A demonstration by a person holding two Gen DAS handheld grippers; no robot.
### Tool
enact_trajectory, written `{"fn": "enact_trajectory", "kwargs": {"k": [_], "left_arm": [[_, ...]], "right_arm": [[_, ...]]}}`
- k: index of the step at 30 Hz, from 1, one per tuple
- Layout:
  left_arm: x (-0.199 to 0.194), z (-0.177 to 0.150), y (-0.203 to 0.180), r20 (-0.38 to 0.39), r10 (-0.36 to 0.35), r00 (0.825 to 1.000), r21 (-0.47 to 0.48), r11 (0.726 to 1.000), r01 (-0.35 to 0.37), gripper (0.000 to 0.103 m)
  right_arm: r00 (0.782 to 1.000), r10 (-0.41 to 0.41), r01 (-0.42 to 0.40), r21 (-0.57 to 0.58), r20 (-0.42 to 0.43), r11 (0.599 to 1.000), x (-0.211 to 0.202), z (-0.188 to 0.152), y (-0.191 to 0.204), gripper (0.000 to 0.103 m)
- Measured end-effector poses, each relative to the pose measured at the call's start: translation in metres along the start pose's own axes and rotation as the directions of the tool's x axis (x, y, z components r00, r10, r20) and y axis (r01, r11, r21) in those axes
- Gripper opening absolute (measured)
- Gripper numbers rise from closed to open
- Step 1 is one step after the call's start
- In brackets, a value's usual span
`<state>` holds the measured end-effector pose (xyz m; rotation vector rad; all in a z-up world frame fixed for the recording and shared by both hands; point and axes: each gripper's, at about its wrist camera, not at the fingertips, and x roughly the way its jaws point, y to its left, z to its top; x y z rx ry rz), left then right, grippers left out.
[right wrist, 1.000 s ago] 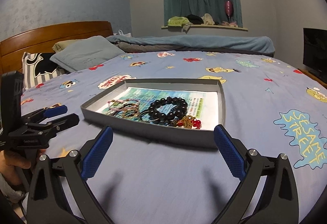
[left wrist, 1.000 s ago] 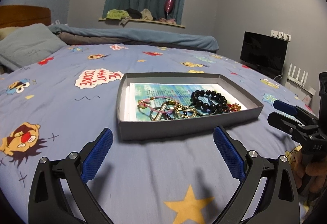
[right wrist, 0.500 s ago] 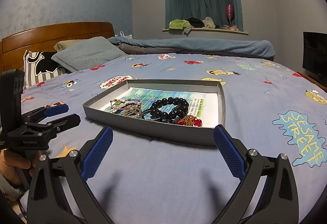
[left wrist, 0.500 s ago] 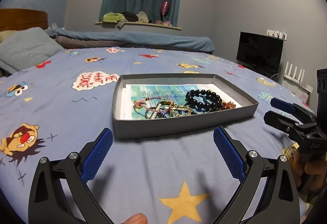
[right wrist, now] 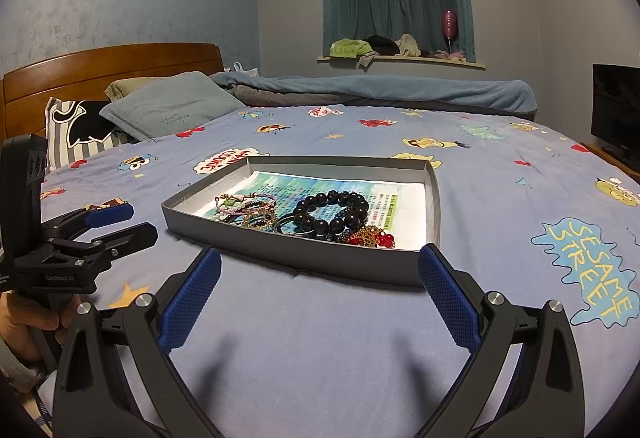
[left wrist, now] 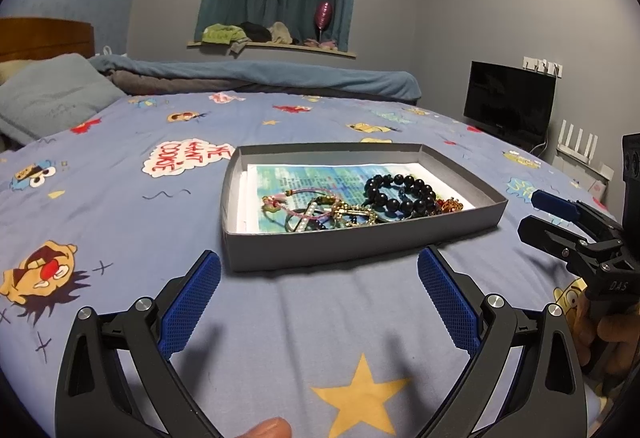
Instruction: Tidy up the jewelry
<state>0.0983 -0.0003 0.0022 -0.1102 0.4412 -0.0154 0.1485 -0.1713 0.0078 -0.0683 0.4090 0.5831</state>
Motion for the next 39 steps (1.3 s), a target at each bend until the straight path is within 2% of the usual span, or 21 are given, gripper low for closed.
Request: {"fn": "enact_trajectory", "kwargs": {"k": [39], "left_arm": [[-0.0023,0.0029,0.0003,0.006,0.0,1.0,0.001,1.0,0.0,0.098]], "right_arm": [[1.0,0.0,0.0,0.0,-0.003,1.0,0.0006,-0.0001,0.0001,0.097]]}}
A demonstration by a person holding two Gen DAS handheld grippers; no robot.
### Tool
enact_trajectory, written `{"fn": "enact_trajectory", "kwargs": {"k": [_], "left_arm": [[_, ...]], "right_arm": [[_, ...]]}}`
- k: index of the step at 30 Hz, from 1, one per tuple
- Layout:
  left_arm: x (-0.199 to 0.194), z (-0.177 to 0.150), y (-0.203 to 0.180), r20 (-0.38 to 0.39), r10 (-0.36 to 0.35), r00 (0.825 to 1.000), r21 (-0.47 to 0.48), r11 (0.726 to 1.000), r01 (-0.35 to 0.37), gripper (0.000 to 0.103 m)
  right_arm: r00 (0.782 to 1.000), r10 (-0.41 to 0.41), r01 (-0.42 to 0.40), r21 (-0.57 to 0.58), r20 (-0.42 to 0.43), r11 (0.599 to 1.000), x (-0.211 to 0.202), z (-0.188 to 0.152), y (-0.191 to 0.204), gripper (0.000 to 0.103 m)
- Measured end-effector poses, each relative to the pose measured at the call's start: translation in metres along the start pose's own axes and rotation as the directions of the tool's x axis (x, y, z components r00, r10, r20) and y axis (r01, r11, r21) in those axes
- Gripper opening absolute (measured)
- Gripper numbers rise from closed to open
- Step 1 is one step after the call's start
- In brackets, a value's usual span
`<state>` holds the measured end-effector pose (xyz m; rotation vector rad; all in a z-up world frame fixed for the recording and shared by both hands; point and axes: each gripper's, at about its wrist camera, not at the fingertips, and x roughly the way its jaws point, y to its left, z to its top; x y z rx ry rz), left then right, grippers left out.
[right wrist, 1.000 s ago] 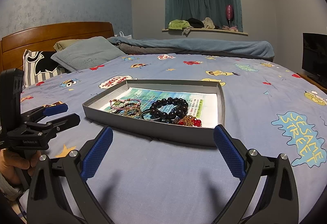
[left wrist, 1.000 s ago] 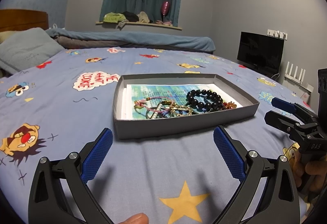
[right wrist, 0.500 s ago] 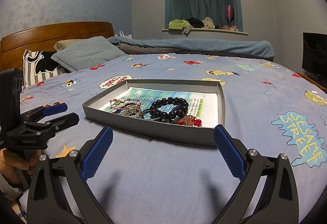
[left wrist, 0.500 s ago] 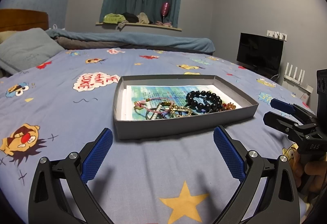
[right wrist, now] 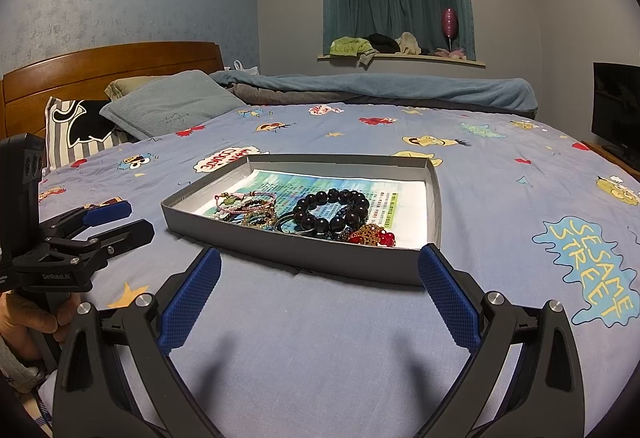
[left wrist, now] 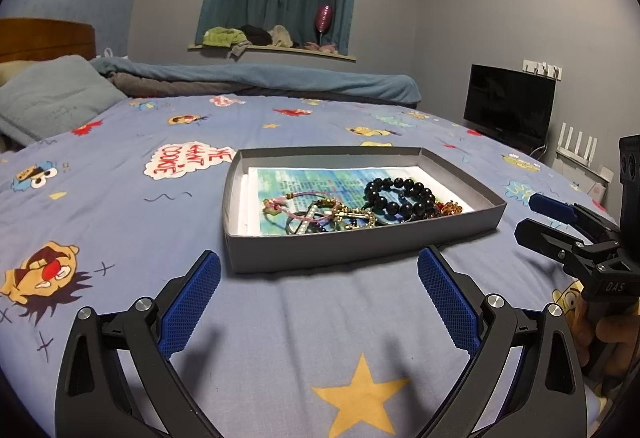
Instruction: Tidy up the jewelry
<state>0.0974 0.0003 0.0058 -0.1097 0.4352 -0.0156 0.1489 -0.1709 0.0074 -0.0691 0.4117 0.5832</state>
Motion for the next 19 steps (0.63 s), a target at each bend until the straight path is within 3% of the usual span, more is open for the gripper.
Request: {"fn": "enact_trajectory", "kwargs": {"k": [19], "left_arm": [[-0.0004,0.0009,0.0,0.0,0.001,1.0,0.003,1.0,-0.001,0.098]], "right_arm": [[1.0,0.0,0.0,0.001,-0.002,1.0,0.0006,-0.0002,-0.0001,0.097]]}}
